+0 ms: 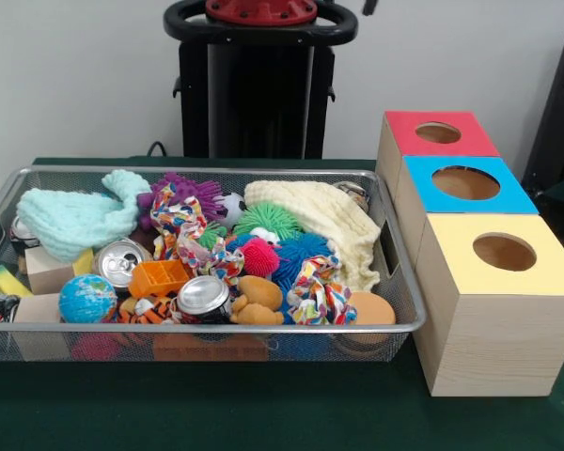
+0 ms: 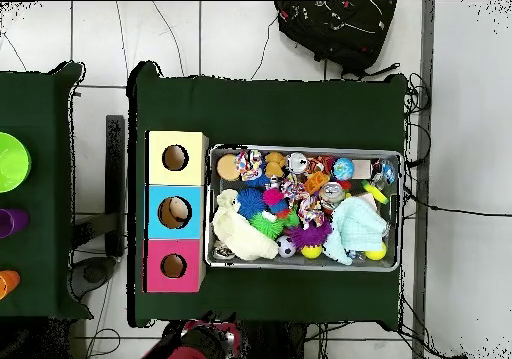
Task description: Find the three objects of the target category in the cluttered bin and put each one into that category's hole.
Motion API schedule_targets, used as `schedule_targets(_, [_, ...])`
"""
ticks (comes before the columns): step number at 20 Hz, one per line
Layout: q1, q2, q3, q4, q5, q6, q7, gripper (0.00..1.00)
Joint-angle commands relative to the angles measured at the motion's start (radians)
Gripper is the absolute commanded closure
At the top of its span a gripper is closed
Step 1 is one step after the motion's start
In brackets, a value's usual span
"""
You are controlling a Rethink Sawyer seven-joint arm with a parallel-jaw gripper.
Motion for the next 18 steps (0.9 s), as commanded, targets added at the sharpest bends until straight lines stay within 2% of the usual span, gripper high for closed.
schedule_targets(1, [-0.139, -0.074, -0.143, 0.076, -0.111, -0.071, 0.078, 0.00])
schedule_targets(3, [-0.183, -0.112, -0.148, 0.083, -0.131, -0.066, 0.022, 0.00])
schedule_targets(5, [-0.236, -0.145, -0.125, 0.108, -0.117, -0.067, -0.027, 0.00])
schedule_targets(8, [-0.238, -0.154, -0.070, 0.137, -0.082, -0.057, 0.003, 0.00])
schedule_targets(10, [-0.179, -0.112, -0.027, 0.148, -0.054, -0.072, 0.118, 0.00])
schedule_targets(14, [-0.002, 0.039, 0.050, 0.128, 0.074, -0.137, 0.399, 0.00])
schedule_targets(16, [0.082, 0.101, 0.066, 0.095, 0.147, -0.156, 0.495, 0.00])
schedule_targets(18, [0.154, 0.152, 0.070, 0.051, 0.218, -0.156, 0.552, 0.00])
